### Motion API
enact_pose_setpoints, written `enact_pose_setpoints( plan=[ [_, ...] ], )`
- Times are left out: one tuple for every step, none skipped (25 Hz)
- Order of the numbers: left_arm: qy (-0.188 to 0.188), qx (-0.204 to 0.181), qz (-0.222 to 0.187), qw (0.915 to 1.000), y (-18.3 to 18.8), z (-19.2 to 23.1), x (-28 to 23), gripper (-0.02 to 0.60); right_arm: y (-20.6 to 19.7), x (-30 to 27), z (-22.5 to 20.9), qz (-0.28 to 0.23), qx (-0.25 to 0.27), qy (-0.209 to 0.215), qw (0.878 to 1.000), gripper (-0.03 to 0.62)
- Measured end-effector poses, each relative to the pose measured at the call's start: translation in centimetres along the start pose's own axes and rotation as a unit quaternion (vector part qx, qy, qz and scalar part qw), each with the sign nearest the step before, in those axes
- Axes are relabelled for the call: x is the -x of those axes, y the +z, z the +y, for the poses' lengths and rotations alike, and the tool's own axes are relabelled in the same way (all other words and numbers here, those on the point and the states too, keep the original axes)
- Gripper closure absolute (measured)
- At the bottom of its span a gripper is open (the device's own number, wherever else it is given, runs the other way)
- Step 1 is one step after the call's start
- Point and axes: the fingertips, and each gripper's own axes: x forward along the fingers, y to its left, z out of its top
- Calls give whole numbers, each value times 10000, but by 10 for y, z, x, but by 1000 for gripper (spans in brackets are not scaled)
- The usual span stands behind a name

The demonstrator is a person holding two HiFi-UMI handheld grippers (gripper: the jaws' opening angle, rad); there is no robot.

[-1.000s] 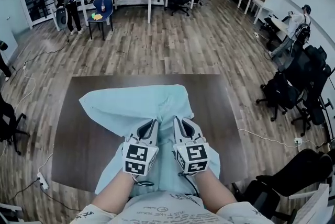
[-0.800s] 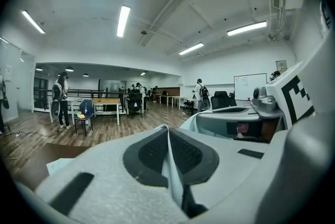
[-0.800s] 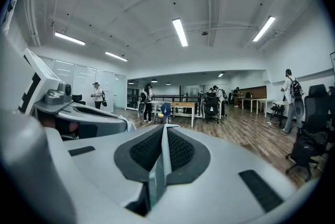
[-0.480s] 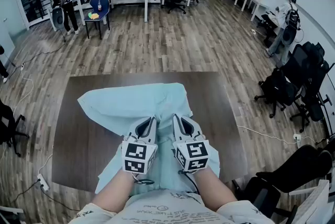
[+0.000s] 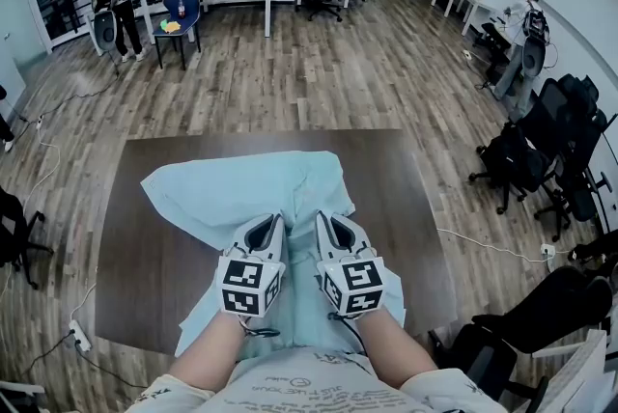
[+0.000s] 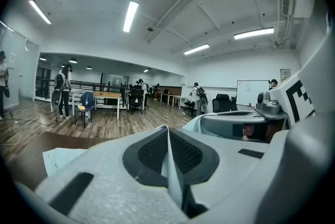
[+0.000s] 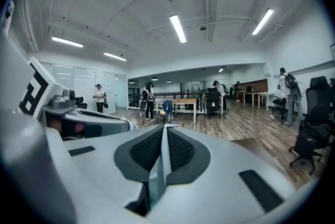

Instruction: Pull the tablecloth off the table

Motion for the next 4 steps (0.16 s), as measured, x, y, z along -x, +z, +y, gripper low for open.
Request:
enact_pose_setpoints(
  plan=[
    [-2,36,0,10000,0,1,-1,571,0,-1,0,5,-8,7,10000,580],
    [0,57,-2,10000,0,2,-2,571,0,-1,-1,8,-14,12,10000,580],
    [3,70,-6,10000,0,3,-3,571,-1,-1,-2,10,-19,15,10000,580],
    [8,79,-10,10000,1,4,-4,571,-1,-2,-3,12,-23,18,10000,580]
  ],
)
